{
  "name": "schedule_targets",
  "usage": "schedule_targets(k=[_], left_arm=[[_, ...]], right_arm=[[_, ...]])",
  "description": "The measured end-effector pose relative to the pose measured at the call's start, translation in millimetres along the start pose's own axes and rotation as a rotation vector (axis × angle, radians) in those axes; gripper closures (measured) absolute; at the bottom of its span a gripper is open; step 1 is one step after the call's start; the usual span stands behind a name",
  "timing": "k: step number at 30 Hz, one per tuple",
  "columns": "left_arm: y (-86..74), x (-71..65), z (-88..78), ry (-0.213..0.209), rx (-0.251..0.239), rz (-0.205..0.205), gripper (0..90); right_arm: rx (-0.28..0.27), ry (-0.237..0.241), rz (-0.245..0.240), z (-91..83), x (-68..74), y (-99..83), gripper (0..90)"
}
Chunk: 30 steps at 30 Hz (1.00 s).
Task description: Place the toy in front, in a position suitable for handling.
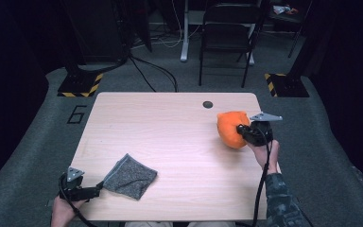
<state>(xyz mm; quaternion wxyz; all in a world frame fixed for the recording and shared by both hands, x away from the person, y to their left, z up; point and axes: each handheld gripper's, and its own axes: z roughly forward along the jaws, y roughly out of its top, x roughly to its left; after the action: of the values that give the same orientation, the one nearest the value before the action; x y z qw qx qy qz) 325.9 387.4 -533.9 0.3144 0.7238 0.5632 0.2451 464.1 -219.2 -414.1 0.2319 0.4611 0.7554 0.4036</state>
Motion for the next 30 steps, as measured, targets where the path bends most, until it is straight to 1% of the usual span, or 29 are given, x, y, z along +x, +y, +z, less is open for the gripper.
schedule_targets(k=[4,6,7,12,13,15,18,23,24,26,28,29,30], left_arm=[[0.0,0.1,0.0,-0.001,0.0,0.001,0.0],[-0.1,0.2,-0.1,-0.001,0.0,0.001,0.0],[-0.1,0.2,-0.1,-0.001,0.0,0.001,0.0],[-0.2,0.3,-0.4,-0.001,0.001,0.002,0.0],[-0.2,0.4,-0.4,-0.002,0.001,0.002,0.0],[-0.1,0.4,-0.5,0.0,0.003,0.002,0.0],[-0.1,0.4,-0.5,0.0,0.003,0.002,0.0],[-0.2,0.9,-0.6,0.001,0.003,0.002,0.0],[-0.2,0.9,-0.5,0.001,0.003,0.002,0.0],[-0.2,1.0,-0.5,0.001,0.003,0.002,0.0],[-0.2,0.9,-0.5,0.001,0.003,0.002,0.0],[-0.2,0.9,-0.6,0.001,0.003,0.002,0.0],[-0.3,0.9,-0.5,-0.001,0.003,0.001,0.0]], right_arm=[[0.001,0.04,-0.022,-0.3,8.7,2.3,76.4],[-0.003,0.061,-0.048,-0.2,13.0,4.0,76.3],[-0.009,0.08,-0.065,-0.2,15.9,4.8,76.2],[-0.007,0.138,-0.105,2.2,26.0,6.0,75.9],[-0.002,0.146,-0.121,3.1,28.5,5.8,75.9],[0.006,0.159,-0.133,4.8,32.9,6.0,75.8],[0.009,0.189,-0.166,7.5,40.5,6.6,75.7],[0.015,0.236,-0.201,12.9,50.7,5.5,75.6],[0.028,0.245,-0.22,15.4,54.1,4.8,75.5],[0.04,0.248,-0.233,18.8,56.8,2.6,75.3],[0.046,0.247,-0.234,20.5,57.3,1.4,75.2],[0.069,0.245,-0.23,26.3,57.1,-3.3,74.9],[0.069,0.245,-0.23,26.3,57.1,-3.3,74.9]])
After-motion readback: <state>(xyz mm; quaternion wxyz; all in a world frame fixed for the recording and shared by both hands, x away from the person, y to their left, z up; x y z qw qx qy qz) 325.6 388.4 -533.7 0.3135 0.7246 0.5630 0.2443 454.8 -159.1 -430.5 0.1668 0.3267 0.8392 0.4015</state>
